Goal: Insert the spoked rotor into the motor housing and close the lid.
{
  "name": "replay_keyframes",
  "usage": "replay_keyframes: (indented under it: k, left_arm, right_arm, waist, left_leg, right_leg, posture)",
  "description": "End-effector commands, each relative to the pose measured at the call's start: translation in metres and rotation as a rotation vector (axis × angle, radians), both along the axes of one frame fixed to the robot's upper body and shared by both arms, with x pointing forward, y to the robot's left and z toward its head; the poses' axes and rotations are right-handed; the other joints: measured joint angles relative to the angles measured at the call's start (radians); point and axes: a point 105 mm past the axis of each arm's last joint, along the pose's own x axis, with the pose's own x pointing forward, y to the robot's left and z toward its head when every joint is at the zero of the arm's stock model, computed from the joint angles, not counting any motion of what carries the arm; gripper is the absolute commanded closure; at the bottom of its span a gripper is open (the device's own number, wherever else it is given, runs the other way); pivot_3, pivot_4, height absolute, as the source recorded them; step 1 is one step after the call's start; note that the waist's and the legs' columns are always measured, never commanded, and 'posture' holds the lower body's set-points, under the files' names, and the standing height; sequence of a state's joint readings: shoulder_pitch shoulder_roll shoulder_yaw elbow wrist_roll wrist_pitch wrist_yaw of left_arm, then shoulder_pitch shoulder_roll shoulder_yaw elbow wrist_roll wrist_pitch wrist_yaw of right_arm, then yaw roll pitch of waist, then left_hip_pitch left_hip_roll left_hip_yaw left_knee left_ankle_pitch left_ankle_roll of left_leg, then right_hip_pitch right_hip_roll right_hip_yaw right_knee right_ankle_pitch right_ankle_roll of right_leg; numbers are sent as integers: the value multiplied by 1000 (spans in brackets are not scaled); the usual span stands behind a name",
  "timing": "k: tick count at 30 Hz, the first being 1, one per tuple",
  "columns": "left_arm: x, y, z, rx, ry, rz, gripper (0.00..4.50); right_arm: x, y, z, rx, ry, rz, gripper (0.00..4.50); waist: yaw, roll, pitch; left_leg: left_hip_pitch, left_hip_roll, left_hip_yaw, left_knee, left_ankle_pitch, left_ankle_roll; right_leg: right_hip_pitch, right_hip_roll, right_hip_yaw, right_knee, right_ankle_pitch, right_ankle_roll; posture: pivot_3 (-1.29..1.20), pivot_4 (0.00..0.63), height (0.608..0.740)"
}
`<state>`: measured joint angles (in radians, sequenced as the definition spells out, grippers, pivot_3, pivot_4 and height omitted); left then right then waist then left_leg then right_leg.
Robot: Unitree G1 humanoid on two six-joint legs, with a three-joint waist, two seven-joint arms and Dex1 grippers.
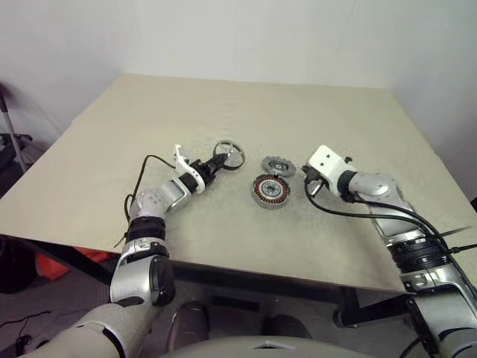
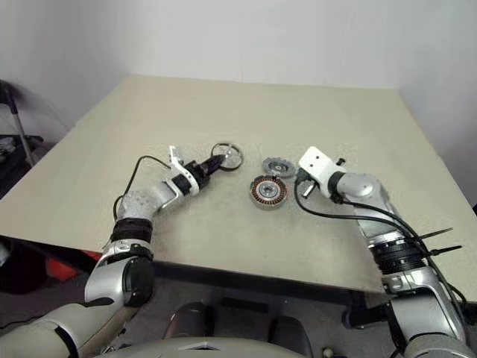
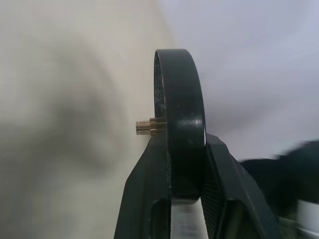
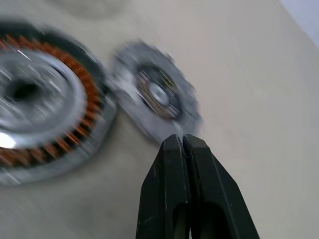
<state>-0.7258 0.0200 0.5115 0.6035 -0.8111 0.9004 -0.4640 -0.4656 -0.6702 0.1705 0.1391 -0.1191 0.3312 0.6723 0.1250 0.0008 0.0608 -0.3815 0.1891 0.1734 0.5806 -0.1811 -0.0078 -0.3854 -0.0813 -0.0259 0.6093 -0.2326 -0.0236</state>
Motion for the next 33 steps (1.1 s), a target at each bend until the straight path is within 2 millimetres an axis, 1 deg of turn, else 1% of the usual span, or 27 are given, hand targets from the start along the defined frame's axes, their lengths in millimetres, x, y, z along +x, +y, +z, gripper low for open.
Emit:
replay_keyframes:
  k: [1, 4, 6, 7, 9, 11, 15, 17, 21, 29, 30, 31, 33]
  left_arm:
    - [-12, -12, 44, -151, -101, -108, 4069]
    - [-23, -36, 50, -187, -85, -221, 4069]
    - [-32, -56, 44, -156, -58, -300, 4069]
    - [-34, -61, 41, -143, -50, -318, 4069]
    - [-38, -73, 21, -61, 16, -350, 4069]
    - [-41, -79, 5, -3, 64, -370, 4069]
    - [-41, -81, -13, 46, 107, -371, 4069]
    - [-39, -79, -19, 63, 121, -363, 4069]
    - [-37, -78, -22, 72, 126, -357, 4069]
    - [-38, -78, -27, 101, 118, -363, 4069]
    - [-38, -78, -28, 109, 121, -361, 3509]
    - [-38, -77, -29, 114, 124, -360, 3298]
    - [-38, -76, -31, 124, 134, -361, 2619]
  right_arm:
    - [2, -20, 11, -58, -40, -45, 4500]
    - [-3, -22, 7, -71, -20, -43, 4500]
    - [-5, -21, 6, -71, -19, -44, 4500]
    - [-5, -20, 6, -71, -20, -44, 4500]
    - [-7, -18, 6, -70, -24, -45, 4500]
    - [-11, -18, 6, -64, -29, -47, 4500]
    - [-16, -20, 8, -55, -37, -59, 4500]
    - [-17, -23, 9, -54, -41, -70, 4500]
    - [-16, -24, 9, -51, -47, -78, 4500]
    - [-10, -15, 15, -39, -70, -60, 4500]
    - [-9, -13, 15, -37, -72, -56, 4500]
    - [-8, -12, 16, -35, -74, -53, 4500]
    - [-8, -8, 16, -34, -76, -40, 4500]
  waist:
    - [0, 0, 0]
    - [-1, 0, 0]
    - [-1, 0, 0]
    - [-1, 0, 0]
    - [-1, 0, 0]
    - [-1, 0, 0]
    - [-2, 0, 0]
    - [-2, 0, 0]
    - [-1, 0, 0]
    - [-1, 0, 0]
    - [-1, 0, 0]
    - [-1, 0, 0]
    - [-1, 0, 0]
  left_leg:
    - [0, 0, 0, 0, -1, 1]
    - [1, 0, 1, 0, -1, 2]
    - [1, 0, 1, 0, -2, 3]
    - [1, 0, 1, 1, -2, 3]
    - [0, 0, 1, 1, -2, 3]
    - [2, 0, 1, 1, -2, 3]
    - [2, 0, 0, 0, -2, 3]
    - [2, 0, 0, 1, -2, 3]
    - [2, 0, 0, 1, -2, 4]
    - [3, 0, 0, 1, -2, 4]
    - [4, 0, 0, 1, -2, 4]
    - [4, 0, 0, 1, -2, 4]
    - [5, 0, 0, 1, -2, 4]
  right_leg:
    - [0, 0, 0, 0, 0, 0]
    - [0, 0, 0, 0, 0, 0]
    - [0, 0, 0, 0, 0, 0]
    - [0, 0, 0, 0, 0, 0]
    - [1, 0, 0, 0, 0, 0]
    - [1, 0, 0, 0, 0, 0]
    - [1, 0, 1, 0, 0, 0]
    - [1, 0, 1, 0, 0, 0]
    - [2, 0, 1, 0, 0, 0]
    - [3, 0, 1, 0, 0, 0]
    - [3, 0, 1, 0, 0, 0]
    - [3, 0, 1, 0, 0, 0]
    - [4, 0, 1, 0, 0, 0]
  posture:
    - [0, 0, 740]
    - [0, 0, 740]
    - [0, 0, 740]
    - [0, 0, 740]
    - [0, 0, 740]
    - [0, 0, 740]
    - [0, 0, 740]
    - [0, 0, 740]
    - [0, 0, 740]
    - [0, 0, 740]
    - [0, 0, 740]
    - [0, 0, 740]
    - [0, 0, 740]
